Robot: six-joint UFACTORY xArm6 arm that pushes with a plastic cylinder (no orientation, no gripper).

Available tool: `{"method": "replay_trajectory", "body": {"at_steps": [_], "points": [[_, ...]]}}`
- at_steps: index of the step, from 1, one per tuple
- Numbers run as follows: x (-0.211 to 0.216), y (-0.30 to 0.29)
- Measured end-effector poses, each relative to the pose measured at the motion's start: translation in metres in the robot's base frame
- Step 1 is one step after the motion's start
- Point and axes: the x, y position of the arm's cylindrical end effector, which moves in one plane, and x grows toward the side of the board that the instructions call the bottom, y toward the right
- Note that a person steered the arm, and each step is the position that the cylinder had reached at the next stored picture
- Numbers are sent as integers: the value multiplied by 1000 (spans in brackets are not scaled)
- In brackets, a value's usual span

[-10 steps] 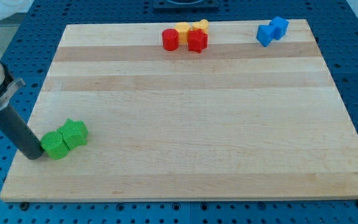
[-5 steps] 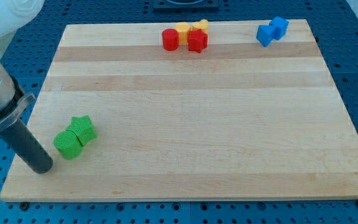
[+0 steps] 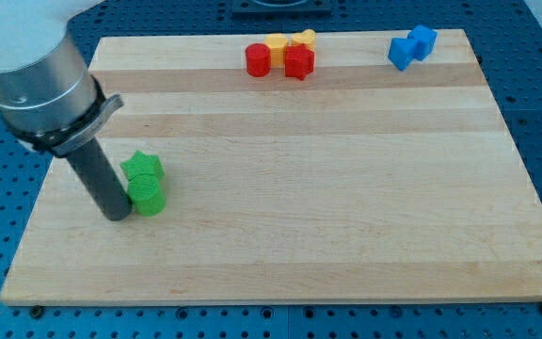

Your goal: Move green circle below red circle

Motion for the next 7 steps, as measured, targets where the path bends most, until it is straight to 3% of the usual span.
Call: {"method": "replay_trajectory", "body": {"at_steps": [7], "points": [[-43, 177]]}}
